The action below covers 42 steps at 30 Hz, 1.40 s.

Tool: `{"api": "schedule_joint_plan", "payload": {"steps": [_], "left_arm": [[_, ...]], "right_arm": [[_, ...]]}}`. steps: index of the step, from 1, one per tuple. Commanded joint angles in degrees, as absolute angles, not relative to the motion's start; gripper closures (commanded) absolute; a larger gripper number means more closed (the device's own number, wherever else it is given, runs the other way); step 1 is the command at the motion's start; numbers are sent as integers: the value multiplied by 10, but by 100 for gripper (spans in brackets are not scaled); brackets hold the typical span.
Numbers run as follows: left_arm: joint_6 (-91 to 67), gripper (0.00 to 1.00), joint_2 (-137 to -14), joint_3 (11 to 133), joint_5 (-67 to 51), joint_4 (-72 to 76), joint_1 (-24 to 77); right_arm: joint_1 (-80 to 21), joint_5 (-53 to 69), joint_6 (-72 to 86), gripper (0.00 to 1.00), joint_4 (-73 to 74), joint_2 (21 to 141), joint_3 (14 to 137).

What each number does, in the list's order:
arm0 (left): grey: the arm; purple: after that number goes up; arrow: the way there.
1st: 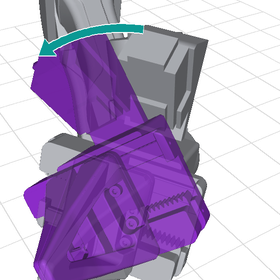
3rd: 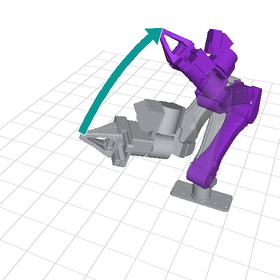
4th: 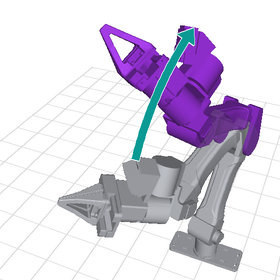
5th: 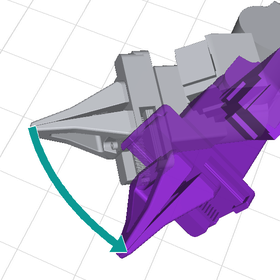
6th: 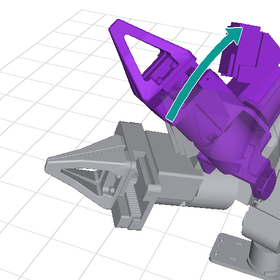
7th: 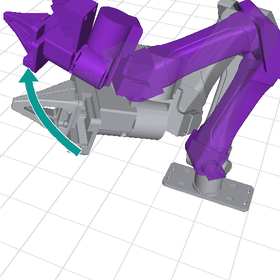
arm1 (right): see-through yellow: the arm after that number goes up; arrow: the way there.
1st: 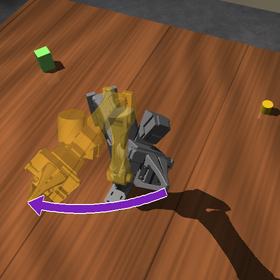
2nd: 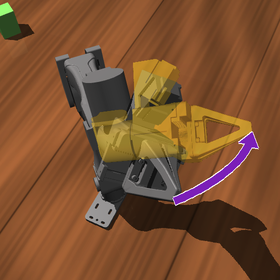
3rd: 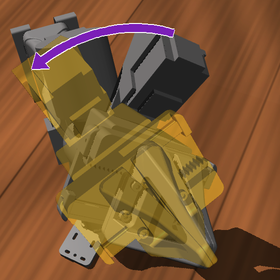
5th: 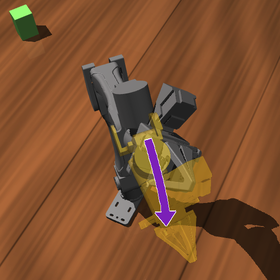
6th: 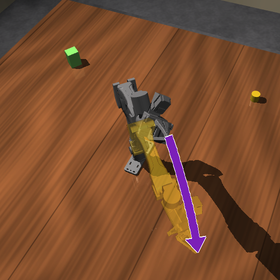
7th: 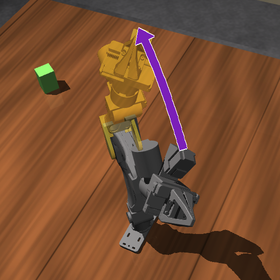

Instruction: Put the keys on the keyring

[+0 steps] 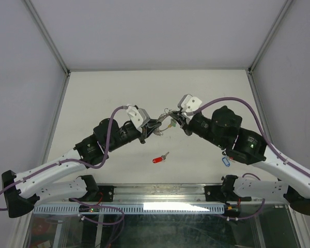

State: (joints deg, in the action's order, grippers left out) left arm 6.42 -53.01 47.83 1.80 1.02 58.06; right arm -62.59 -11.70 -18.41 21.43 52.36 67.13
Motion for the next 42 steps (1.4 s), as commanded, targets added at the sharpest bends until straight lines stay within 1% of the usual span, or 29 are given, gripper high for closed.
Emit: {"api": "schedule_joint_plan", "payload": {"steps": [1, 6, 10, 12, 17, 20, 25, 32, 34, 39, 42], "left_arm": [[76, 91, -520, 475, -36, 20, 582], [67, 78, -528, 473, -63, 20, 582], [59, 62, -530, 471, -84, 24, 582], [55, 56, -526, 471, -92, 28, 582], [43, 49, -506, 470, -89, 38, 582], [32, 48, -489, 471, -81, 48, 582], [21, 51, -467, 481, -73, 74, 582], [27, 50, -497, 533, -119, 76, 582], [32, 52, -504, 544, -129, 73, 582], [55, 62, -512, 564, -127, 48, 582], [73, 65, -523, 580, -127, 22, 582]], "right_arm": [[-624, -102, -189, 100, 333, 540, 756], [-624, -81, -157, 100, 410, 567, 826], [-623, -79, -137, 100, 446, 585, 867], [-623, -77, -133, 100, 458, 590, 881], [-623, -68, -139, 100, 448, 571, 874], [-622, -61, -143, 100, 435, 556, 860], [-622, -59, -126, 100, 438, 559, 859], [-622, -74, -103, 100, 425, 576, 864], [-622, -76, -97, 100, 428, 583, 868], [-622, -71, -83, 100, 441, 594, 878], [-622, -64, -77, 100, 444, 595, 880]]}}
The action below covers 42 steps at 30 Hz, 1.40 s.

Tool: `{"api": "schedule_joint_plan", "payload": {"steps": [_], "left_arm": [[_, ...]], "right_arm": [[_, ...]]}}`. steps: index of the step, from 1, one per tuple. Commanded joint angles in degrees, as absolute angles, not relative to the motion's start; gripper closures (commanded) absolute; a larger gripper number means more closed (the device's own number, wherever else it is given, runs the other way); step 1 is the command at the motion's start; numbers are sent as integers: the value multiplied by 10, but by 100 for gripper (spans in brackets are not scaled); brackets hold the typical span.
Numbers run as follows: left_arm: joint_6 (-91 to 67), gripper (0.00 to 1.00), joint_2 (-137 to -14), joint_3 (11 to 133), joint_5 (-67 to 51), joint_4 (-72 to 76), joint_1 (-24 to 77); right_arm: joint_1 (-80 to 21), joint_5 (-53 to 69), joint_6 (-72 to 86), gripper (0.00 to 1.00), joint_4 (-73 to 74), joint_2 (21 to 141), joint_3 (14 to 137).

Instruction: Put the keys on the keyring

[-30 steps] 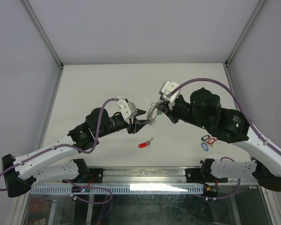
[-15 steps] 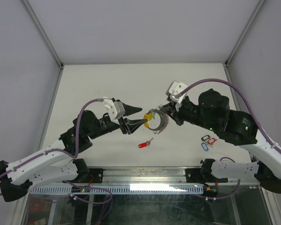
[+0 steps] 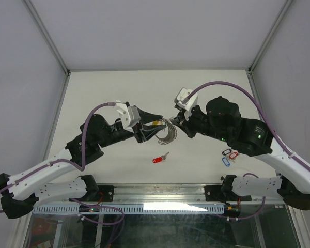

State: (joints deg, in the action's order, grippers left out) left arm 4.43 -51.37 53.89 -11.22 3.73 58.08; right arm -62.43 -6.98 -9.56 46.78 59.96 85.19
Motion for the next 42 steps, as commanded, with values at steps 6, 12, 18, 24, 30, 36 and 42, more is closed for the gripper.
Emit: {"api": "schedule_joint_plan", "payload": {"steps": [6, 12, 18, 24, 30, 36, 42], "left_arm": [[110, 68, -556, 621, -119, -42, 582], [114, 68, -568, 633, -133, -63, 582], [108, 69, -575, 630, -133, -61, 582], [111, 77, -582, 634, -125, -60, 582], [113, 85, -584, 635, -117, -56, 582], [113, 77, -580, 634, -114, -50, 582], [108, 73, -573, 634, -115, -46, 582]], "right_arm": [[-622, -56, -78, 100, 440, 590, 874], [-622, -55, -79, 100, 434, 586, 871], [-622, -46, -77, 100, 426, 583, 869], [-623, -34, -73, 100, 420, 580, 865], [-622, -24, -70, 100, 418, 579, 862], [-622, -21, -69, 100, 424, 583, 856], [-623, -25, -66, 100, 425, 581, 849]]}}
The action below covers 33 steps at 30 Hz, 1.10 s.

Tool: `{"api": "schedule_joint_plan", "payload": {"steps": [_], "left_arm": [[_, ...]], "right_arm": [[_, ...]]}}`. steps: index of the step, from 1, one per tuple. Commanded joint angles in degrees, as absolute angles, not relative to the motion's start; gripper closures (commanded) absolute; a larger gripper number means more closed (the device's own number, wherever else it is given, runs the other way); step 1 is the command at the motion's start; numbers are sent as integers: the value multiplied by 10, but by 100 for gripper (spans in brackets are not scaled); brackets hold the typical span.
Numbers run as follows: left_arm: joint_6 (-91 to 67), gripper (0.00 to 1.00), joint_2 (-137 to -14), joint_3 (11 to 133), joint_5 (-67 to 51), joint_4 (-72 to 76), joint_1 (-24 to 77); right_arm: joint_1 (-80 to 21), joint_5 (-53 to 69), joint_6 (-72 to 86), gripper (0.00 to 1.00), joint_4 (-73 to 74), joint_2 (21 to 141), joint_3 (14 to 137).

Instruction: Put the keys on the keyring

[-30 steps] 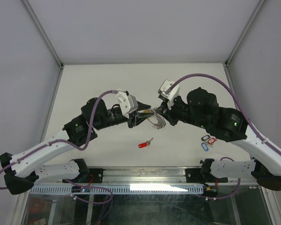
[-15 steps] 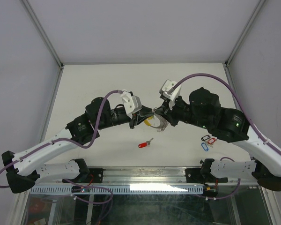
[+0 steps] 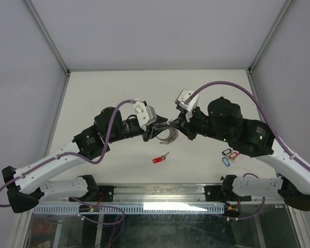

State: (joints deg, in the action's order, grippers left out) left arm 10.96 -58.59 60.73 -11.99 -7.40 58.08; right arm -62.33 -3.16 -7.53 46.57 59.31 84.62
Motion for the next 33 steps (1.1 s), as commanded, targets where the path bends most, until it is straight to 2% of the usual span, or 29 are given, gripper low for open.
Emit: {"api": "schedule_joint_plan", "payload": {"steps": [1, 9, 14, 22, 33], "left_arm": [[108, 75, -572, 634, -114, -47, 582], [109, 87, -574, 635, -114, -46, 582], [112, 100, -576, 637, -114, -47, 582], [123, 100, -577, 648, -127, -63, 582], [153, 100, -569, 658, -161, -106, 582]], "right_arm": [[-622, -25, -66, 100, 425, 580, 849], [-622, -18, -63, 100, 421, 581, 847], [-622, -12, -59, 100, 422, 582, 846], [-622, -31, -76, 100, 440, 573, 827], [-622, -48, -151, 100, 391, 496, 736]]}}
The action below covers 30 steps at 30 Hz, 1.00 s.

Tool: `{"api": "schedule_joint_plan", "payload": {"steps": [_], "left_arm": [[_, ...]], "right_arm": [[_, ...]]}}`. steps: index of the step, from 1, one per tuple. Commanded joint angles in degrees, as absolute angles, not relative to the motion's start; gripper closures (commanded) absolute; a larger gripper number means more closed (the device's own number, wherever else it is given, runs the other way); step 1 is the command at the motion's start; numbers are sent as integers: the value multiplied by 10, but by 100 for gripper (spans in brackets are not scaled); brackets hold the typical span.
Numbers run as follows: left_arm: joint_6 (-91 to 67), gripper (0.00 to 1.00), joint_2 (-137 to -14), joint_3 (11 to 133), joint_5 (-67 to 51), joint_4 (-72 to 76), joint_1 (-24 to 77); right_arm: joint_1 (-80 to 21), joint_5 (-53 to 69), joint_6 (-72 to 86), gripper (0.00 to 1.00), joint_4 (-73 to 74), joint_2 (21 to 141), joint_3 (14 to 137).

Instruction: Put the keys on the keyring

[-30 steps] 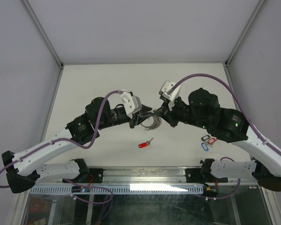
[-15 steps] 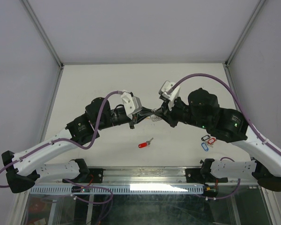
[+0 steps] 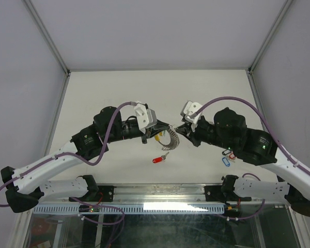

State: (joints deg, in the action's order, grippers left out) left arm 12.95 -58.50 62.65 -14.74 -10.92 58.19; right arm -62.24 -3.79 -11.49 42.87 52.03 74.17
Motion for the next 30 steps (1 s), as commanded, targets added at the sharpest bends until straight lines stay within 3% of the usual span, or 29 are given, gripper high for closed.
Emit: {"api": "schedule_joint_plan", "payload": {"steps": [1, 30], "left_arm": [[155, 100, -569, 659, -166, -108, 581], [163, 100, -576, 665, -205, -109, 582]], "right_arm": [[-622, -48, -156, 100, 391, 496, 736], [-622, 44, -146, 100, 430, 550, 734]]}}
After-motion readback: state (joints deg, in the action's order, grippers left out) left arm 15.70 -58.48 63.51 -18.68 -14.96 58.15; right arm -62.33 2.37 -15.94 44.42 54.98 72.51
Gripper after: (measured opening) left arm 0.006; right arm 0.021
